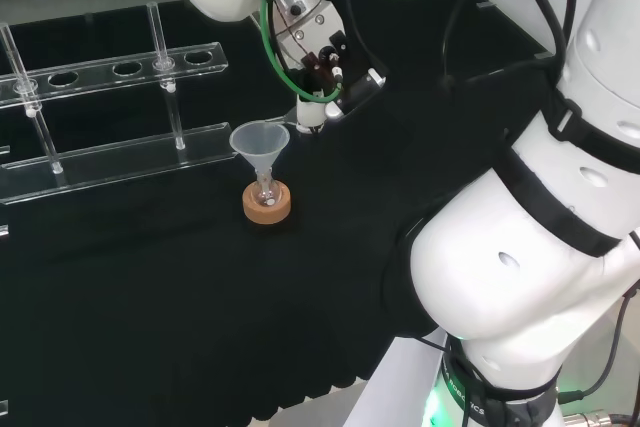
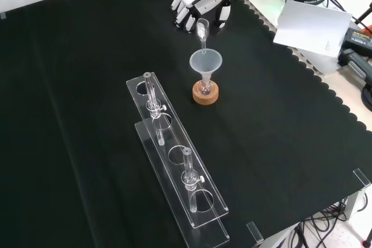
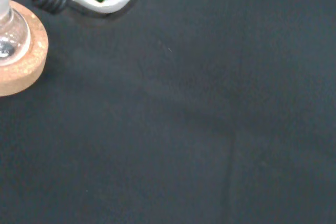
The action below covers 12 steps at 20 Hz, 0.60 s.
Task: Pour all the NaCl from the weighing funnel into the round-bottom flask.
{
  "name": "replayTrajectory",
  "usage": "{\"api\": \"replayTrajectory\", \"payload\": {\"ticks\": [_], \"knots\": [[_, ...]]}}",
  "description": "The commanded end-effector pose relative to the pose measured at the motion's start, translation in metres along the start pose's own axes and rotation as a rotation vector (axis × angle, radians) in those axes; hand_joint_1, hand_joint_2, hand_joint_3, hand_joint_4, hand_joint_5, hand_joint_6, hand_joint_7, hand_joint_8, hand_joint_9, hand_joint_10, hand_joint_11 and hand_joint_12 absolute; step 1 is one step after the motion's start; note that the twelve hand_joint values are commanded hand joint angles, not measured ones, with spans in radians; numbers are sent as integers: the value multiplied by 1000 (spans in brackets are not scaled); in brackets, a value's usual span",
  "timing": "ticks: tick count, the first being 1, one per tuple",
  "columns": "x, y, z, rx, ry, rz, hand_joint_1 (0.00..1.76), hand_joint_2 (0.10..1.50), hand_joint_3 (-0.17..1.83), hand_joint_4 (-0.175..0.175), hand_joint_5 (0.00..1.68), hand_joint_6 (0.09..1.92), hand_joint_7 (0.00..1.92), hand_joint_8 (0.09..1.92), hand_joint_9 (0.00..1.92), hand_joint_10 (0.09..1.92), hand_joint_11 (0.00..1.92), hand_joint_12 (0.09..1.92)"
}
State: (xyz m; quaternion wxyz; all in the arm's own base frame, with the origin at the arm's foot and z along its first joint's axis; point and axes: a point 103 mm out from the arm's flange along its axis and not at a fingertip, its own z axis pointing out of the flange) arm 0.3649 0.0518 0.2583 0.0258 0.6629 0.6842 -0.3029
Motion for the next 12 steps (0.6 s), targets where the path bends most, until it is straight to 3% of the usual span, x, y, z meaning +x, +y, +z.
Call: {"api": "replayTrajectory", "payload": {"ticks": [1, 12], "knots": [[0, 1, 0, 14, -25, -2, 1112, 693, 622, 175, 1229, 736, 602, 662, 929, 368, 748, 1097], [0, -3, -7, 33, -62, -7, 1113, 691, 623, 175, 1230, 734, 595, 664, 926, 366, 753, 1091]]}}
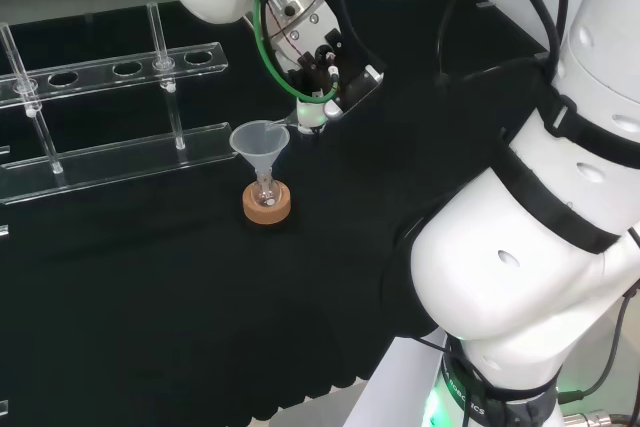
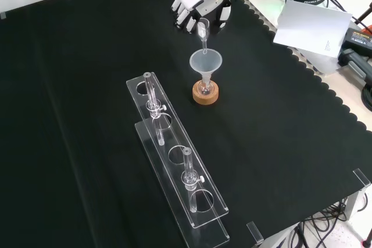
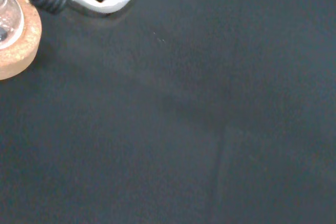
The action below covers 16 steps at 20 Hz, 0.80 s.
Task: Pour all the NaCl from the weighing funnel into the round-bottom flask.
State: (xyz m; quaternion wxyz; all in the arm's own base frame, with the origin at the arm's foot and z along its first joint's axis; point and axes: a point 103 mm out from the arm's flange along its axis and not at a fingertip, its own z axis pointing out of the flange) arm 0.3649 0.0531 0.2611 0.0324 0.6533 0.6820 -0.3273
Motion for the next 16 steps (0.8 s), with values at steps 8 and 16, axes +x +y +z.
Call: {"api": "replayTrajectory", "payload": {"ticks": [8, 16], "knots": [[1, -2, -8, 46, -38, 4, 1113, 691, 624, 175, 1232, 732, 593, 666, 926, 366, 757, 1088], [3, -1, -11, 57, -69, 0, 1113, 690, 623, 175, 1233, 729, 591, 667, 926, 366, 760, 1084]]}}
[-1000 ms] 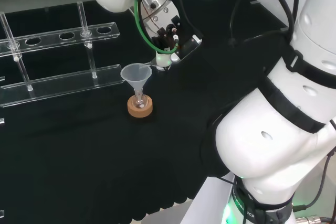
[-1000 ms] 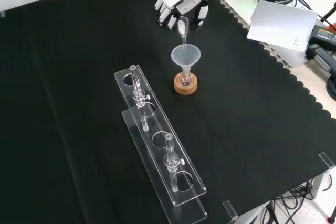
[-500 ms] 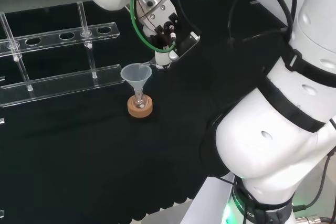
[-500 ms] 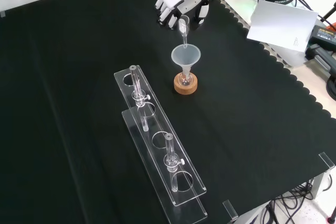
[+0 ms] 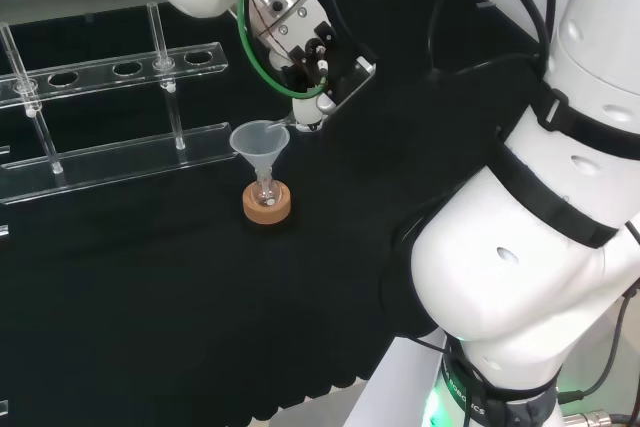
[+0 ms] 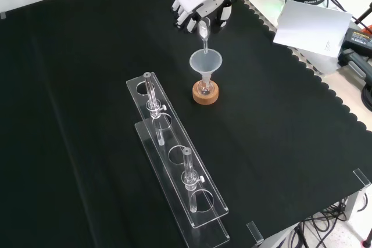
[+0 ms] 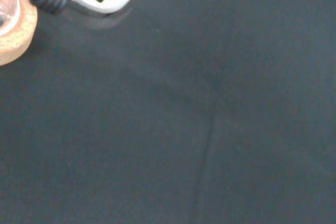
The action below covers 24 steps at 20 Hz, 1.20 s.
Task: Pour all the NaCl from the weighing funnel into the round-bottom flask.
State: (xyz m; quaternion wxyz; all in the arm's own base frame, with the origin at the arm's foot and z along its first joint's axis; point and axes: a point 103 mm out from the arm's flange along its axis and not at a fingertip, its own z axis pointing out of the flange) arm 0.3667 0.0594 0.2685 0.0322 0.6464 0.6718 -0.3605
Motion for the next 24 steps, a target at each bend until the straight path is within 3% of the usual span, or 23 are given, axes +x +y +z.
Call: {"api": "replayTrajectory", "payload": {"ticks": [1, 24], "knots": [[2, 1, -1, 7, -26, -1, 1113, 690, 623, 175, 1233, 729, 591, 668, 925, 365, 760, 1084], [2, 1, -9, 72, -102, 11, 1115, 689, 622, 175, 1238, 721, 584, 670, 923, 364, 777, 1075]]}}
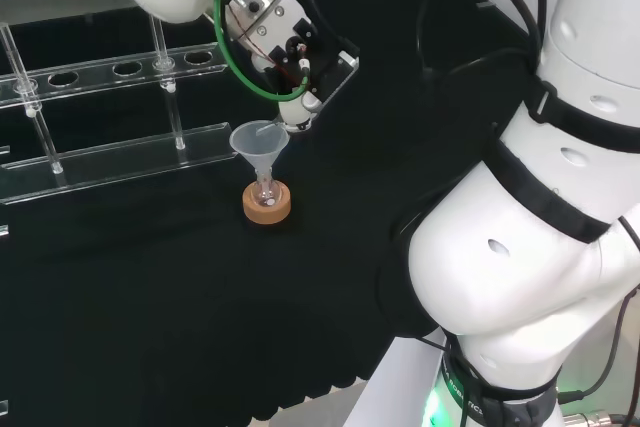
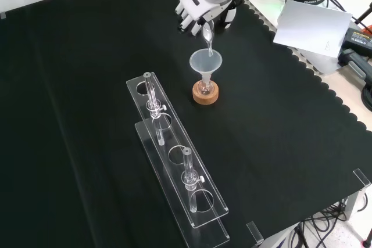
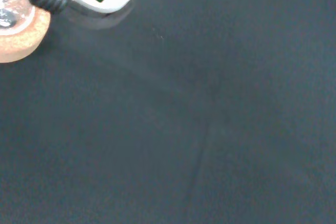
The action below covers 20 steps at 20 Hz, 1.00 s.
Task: Pour all the NaCl from the weighing funnel into the round-bottom flask.
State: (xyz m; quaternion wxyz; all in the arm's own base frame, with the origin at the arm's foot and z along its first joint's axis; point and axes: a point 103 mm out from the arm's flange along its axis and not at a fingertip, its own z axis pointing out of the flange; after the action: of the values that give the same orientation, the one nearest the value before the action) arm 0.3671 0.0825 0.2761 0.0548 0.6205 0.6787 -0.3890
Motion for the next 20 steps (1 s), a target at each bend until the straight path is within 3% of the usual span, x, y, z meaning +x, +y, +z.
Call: {"api": "replayTrajectory", "payload": {"ticks": [1, 20], "knots": [[-13, 6, 11, 73, -19, 37, 1115, 689, 622, 175, 1238, 720, 583, 670, 923, 363, 777, 1074], [-14, 8, 7, 93, -69, 44, 1115, 688, 622, 175, 1240, 716, 577, 672, 921, 361, 785, 1065]]}}
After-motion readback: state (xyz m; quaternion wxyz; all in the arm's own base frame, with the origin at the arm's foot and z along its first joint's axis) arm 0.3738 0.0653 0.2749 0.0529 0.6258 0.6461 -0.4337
